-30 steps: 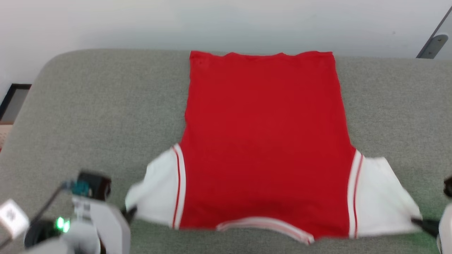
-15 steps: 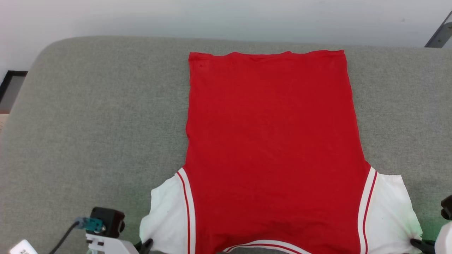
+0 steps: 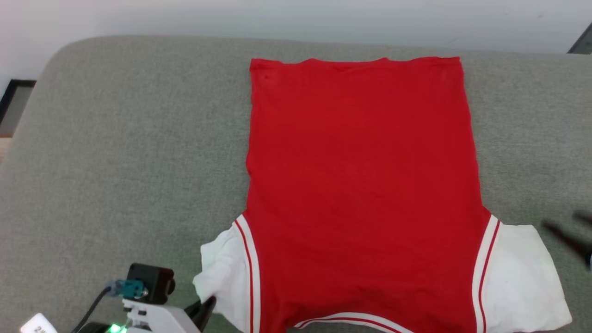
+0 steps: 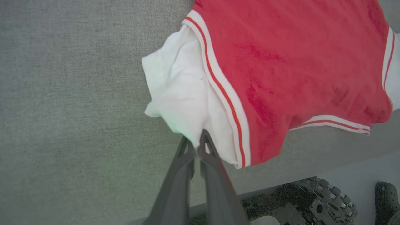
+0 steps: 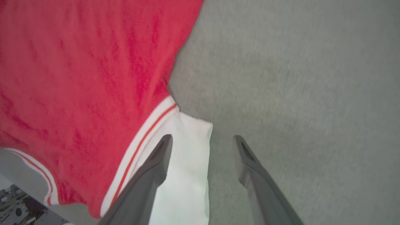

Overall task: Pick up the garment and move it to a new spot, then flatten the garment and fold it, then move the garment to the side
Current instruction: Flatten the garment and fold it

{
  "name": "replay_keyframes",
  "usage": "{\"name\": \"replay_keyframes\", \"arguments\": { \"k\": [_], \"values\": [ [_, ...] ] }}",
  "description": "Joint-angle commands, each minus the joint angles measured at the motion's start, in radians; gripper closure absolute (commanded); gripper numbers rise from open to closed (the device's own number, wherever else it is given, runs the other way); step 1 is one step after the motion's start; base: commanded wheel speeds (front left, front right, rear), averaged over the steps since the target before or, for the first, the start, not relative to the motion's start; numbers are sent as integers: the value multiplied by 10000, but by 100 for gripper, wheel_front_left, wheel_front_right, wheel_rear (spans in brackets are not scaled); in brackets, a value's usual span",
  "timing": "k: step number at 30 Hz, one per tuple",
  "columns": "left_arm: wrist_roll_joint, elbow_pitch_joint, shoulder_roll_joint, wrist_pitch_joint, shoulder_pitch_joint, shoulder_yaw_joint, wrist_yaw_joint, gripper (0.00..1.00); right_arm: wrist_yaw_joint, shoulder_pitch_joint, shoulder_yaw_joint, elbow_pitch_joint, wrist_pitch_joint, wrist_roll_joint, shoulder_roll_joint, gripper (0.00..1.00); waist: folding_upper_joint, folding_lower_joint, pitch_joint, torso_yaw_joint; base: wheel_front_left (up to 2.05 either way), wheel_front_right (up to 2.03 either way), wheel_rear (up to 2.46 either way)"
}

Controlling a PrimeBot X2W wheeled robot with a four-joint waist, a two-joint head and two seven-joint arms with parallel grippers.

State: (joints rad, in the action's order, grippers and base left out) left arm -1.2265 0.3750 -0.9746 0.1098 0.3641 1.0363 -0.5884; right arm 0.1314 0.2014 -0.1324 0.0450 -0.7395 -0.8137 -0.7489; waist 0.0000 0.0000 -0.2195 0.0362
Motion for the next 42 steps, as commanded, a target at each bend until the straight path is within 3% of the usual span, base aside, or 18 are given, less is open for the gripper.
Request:
{"name": "replay_keyframes", "arguments": {
  "k": [1,4,7,12,17,26,32,39,40,41,42],
  "values": [
    [115,14,52,-37,95,-12,18,100,-15,198,150,61,12,142,82,0,0,0,-115,108,0,0,0],
    [263,29,203,-52,284,12,77,100,-15,1210,585,373,453,953,472,0,0,0,-329,279,0,0,0],
    [442,-47,448,-12,533,76,197,100,-15,2456,516,-105,1344,1911,975,0,0,0,-589,542,0,0,0],
    [744,-279,960,106,1069,204,553,100,-15,4610,-96,-2260,2898,3179,1483,0,0,0,-1085,1158,0,0,0],
    [979,-609,1496,219,1597,368,1020,100,-15,6421,-570,-5011,3412,3531,1614,0,0,0,-1578,1897,0,0,0],
    [1202,-1354,2463,398,2295,710,1848,100,-15,8607,-538,-9009,3320,3739,1474,0,0,0,-2375,3135,0,0,0],
    [1335,-1727,2982,429,2570,920,2260,100,-15,9433,-369,-10607,2900,3609,1449,0,0,0,-2821,3752,0,0,0],
    [1314,-2070,3339,299,2673,975,2557,100,-18,9679,-343,-12597,1870,4177,1511,0,0,0,-3141,3990,0,0,0],
    [1299,-2114,3372,278,2684,973,2597,100,-20,9697,-330,-12900,1644,4297,1532,22,0,0,-3154,3993,0,0,0],
    [1288,-2158,3382,283,2698,968,2633,100,-20,9707,-362,-13093,1358,4372,1625,100,0,0,-3163,3987,0,0,0],
    [1264,-2204,3390,262,2692,958,2651,100,-17,9745,-308,-13289,1091,4415,1649,100,0,0,-3162,3968,0,0,0]
  ]
}}
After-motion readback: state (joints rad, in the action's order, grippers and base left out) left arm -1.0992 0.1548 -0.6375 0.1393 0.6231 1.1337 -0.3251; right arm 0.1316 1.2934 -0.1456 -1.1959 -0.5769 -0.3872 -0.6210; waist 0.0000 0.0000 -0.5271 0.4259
